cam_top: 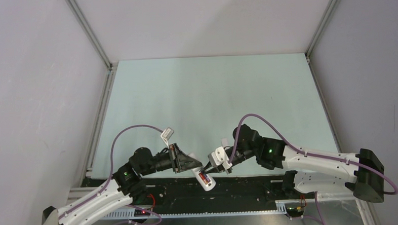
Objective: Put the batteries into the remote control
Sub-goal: Load the battery into the remote control.
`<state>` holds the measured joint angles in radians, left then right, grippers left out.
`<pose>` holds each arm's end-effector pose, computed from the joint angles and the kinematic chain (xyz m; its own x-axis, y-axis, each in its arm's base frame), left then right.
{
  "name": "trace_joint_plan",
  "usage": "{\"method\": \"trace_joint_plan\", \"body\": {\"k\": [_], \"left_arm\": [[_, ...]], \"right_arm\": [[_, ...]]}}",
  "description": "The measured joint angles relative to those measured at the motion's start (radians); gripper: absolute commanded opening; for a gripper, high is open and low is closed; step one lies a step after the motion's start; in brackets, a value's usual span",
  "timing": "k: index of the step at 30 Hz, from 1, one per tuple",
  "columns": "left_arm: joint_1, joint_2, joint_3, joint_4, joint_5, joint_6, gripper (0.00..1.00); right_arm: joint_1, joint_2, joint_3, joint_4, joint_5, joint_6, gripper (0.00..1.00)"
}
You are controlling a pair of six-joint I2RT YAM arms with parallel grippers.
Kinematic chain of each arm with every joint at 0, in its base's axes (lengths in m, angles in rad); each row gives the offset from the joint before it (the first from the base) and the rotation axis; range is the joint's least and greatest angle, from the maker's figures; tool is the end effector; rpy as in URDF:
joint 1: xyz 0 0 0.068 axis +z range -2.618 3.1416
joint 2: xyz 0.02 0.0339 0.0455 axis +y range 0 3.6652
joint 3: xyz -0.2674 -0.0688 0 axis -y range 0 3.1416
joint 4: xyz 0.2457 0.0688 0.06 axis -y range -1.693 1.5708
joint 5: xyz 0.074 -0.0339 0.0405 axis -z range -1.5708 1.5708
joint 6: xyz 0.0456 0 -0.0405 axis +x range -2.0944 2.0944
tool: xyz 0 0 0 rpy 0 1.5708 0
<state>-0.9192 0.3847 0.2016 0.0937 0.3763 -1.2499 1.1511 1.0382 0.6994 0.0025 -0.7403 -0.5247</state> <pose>0.0719 -0.1220 0.2177 -0.9295 -0.2367 -0.2830 0.2519 0.1535 -0.9555 0.0687 0.2294 0.2833 0.3513 -0.1202 -0.9285 -0.8754 -0.3938 -0.2802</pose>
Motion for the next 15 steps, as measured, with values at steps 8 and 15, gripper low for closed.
{"method": "trace_joint_plan", "body": {"k": [8, 15], "left_arm": [[-0.002, -0.002, 0.000, -0.013, -0.006, -0.002, 0.00], [-0.002, -0.002, 0.000, -0.037, -0.007, -0.003, 0.00]], "right_arm": [[0.013, 0.000, 0.000, -0.019, 0.022, -0.022, 0.14], [0.043, 0.000, 0.000, -0.037, 0.087, -0.037, 0.15]]}}
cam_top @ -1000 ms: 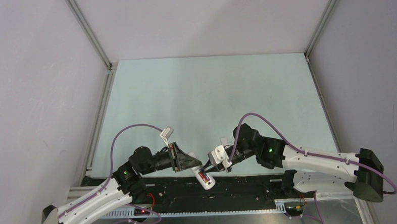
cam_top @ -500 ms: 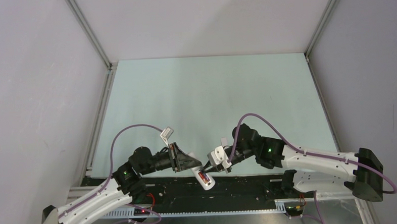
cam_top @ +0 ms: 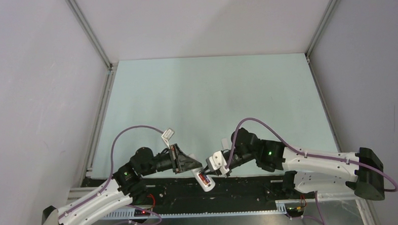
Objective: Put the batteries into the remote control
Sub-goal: Load the battery into the remote control.
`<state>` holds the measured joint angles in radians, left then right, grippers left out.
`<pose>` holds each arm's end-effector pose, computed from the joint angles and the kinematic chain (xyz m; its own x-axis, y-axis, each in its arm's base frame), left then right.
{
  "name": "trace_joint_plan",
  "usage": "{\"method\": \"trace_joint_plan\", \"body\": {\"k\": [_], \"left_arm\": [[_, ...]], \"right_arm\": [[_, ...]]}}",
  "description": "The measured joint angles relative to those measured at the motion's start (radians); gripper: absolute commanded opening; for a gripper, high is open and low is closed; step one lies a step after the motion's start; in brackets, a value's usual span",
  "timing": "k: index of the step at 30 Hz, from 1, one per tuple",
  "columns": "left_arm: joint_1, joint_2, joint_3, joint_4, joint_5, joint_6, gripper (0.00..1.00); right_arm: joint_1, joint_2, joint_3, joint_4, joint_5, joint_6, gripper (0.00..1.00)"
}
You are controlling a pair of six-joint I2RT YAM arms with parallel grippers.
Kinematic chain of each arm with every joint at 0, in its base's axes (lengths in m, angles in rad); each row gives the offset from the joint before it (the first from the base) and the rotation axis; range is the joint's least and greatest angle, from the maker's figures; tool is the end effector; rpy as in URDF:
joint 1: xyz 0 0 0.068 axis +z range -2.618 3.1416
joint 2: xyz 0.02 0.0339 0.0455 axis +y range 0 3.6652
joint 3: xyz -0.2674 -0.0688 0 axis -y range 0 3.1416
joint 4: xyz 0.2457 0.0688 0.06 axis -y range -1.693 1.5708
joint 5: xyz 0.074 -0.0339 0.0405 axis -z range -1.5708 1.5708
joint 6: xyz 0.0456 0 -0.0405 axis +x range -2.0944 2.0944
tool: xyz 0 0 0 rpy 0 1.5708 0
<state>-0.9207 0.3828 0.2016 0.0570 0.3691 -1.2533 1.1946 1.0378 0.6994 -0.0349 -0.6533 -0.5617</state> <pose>0.0717 -0.1215 0.2137 -0.9346 -0.2348 -0.2673 0.2282 0.1809 -0.9567 0.0618 0.2319 0.2786 0.3907 -0.1621 -0.9061 -0.8724 -0.3792 -0.3083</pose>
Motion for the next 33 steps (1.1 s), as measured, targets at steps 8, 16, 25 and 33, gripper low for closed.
{"method": "trace_joint_plan", "body": {"k": [8, 16, 25, 33], "left_arm": [[0.000, -0.005, 0.000, -0.018, -0.009, -0.005, 0.00], [0.000, -0.005, 0.000, -0.019, -0.011, -0.007, 0.00], [0.000, -0.006, -0.014, 0.009, -0.037, -0.023, 0.00], [0.000, 0.016, -0.017, 0.112, -0.051, -0.019, 0.00]], "right_arm": [[0.049, -0.001, -0.008, -0.005, 0.105, -0.017, 0.14], [0.098, -0.011, -0.008, -0.010, 0.198, -0.023, 0.15], [0.117, -0.079, -0.064, 0.017, 0.264, 0.017, 0.42], [0.117, -0.222, -0.118, 0.058, 0.275, 0.138, 0.58]]}}
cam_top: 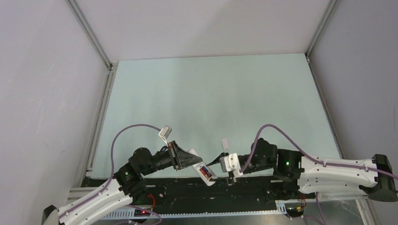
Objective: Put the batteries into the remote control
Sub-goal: Load the battery into the remote control.
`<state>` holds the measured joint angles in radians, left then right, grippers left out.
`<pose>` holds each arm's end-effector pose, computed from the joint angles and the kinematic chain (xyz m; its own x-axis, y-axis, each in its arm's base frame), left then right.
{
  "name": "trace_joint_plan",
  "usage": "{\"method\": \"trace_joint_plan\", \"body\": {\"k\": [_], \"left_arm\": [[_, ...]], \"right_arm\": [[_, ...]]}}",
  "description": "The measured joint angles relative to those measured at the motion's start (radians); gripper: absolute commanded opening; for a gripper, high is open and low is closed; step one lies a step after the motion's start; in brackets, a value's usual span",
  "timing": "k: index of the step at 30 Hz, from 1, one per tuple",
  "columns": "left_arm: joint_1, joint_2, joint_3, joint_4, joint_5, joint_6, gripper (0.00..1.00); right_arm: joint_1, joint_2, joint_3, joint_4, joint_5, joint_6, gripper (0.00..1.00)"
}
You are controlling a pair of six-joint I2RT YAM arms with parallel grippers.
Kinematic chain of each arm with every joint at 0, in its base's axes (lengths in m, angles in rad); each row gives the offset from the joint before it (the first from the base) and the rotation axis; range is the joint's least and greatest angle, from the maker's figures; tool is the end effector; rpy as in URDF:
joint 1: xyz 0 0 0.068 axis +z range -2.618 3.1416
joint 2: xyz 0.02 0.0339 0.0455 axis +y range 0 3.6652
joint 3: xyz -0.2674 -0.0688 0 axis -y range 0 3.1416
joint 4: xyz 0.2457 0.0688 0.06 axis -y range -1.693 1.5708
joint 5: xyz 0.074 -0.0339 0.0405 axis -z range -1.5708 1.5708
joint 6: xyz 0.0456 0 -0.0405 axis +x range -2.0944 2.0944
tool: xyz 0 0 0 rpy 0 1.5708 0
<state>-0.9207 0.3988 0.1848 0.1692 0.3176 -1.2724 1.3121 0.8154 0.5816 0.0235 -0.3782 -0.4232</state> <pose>0.0756 -0.1229 0.2185 -0.9112 -0.3017 -0.2803 0.2519 0.1301 -0.9590 0.0358 0.2009 0.2853 0.3582 -0.1383 -0.9233 -0.9253 -0.1844 -0.3314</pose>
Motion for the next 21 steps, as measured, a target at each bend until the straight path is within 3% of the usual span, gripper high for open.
{"method": "trace_joint_plan", "body": {"k": [4, 8, 12, 16, 21], "left_arm": [[0.000, 0.018, 0.000, 0.010, -0.013, 0.018, 0.00], [0.000, 0.011, 0.000, 0.010, -0.047, 0.034, 0.00], [0.000, -0.027, 0.000, 0.010, -0.096, 0.044, 0.00], [0.000, -0.094, 0.000, 0.014, -0.166, 0.048, 0.00], [0.000, -0.136, 0.000, 0.031, -0.251, 0.042, 0.00]], "right_arm": [[0.001, -0.065, -0.034, 0.082, 0.040, 0.132, 0.63], [0.001, -0.125, -0.094, 0.196, 0.136, 0.353, 0.61], [0.016, -0.135, -0.119, 0.263, 0.335, 0.650, 0.62], [0.060, -0.127, -0.120, 0.264, 0.579, 0.945, 0.73], [0.167, -0.080, -0.124, 0.275, 0.792, 1.134, 0.84]]}}
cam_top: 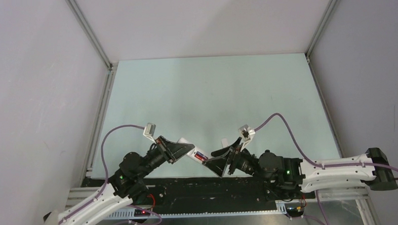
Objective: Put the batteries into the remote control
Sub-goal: Load the battery into the remote control.
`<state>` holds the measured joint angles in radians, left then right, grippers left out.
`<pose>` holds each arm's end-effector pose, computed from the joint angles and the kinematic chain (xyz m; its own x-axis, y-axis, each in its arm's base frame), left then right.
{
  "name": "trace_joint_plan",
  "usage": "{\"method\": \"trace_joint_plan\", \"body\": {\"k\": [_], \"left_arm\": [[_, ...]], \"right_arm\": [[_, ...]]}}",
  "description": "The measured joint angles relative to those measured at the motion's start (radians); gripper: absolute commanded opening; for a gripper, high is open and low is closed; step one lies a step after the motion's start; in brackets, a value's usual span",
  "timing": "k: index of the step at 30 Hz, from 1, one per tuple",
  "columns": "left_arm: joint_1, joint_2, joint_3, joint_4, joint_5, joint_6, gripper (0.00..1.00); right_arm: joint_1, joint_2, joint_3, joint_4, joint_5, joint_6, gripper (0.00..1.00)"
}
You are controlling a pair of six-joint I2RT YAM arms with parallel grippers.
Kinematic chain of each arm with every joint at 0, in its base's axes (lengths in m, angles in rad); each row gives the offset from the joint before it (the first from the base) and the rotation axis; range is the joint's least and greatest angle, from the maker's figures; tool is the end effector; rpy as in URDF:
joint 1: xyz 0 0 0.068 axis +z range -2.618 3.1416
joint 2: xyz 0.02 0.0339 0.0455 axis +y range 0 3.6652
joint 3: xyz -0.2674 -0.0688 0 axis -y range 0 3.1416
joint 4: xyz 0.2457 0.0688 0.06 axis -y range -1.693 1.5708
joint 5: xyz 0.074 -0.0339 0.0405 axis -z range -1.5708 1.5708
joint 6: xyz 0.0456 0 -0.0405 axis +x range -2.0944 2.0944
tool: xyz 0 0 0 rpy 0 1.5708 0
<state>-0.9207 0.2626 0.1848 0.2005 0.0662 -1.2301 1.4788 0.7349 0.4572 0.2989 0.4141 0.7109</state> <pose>0.0763 -0.1053 0.2383 -0.7613 -0.5525 -0.3393 0.3485 0.0925 -0.9327 0.0357 0.1876 0.2856 -0.5693 0.3323 -0.7520 -0.6641 0.3535 0.6588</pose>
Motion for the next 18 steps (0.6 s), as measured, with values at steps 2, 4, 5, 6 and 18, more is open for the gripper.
{"method": "trace_joint_plan", "body": {"k": [2, 4, 5, 6, 18], "left_arm": [[0.000, -0.004, 0.000, -0.003, -0.021, -0.002, 0.00], [0.000, -0.006, 0.000, -0.002, -0.043, -0.006, 0.00], [0.000, -0.010, -0.001, -0.002, -0.055, -0.010, 0.00], [0.000, -0.013, -0.001, -0.002, -0.064, -0.012, 0.00], [0.000, -0.030, -0.003, 0.003, -0.101, -0.035, 0.00]], "right_arm": [[0.017, 0.019, -0.002, 0.012, 0.051, 0.040, 0.85], [0.020, 0.045, -0.002, 0.037, 0.094, 0.078, 0.84], [0.020, 0.056, -0.002, 0.045, 0.104, 0.090, 0.84], [0.021, 0.072, -0.002, 0.058, 0.115, 0.106, 0.82], [0.021, 0.200, -0.003, 0.187, 0.185, 0.228, 0.59]]}}
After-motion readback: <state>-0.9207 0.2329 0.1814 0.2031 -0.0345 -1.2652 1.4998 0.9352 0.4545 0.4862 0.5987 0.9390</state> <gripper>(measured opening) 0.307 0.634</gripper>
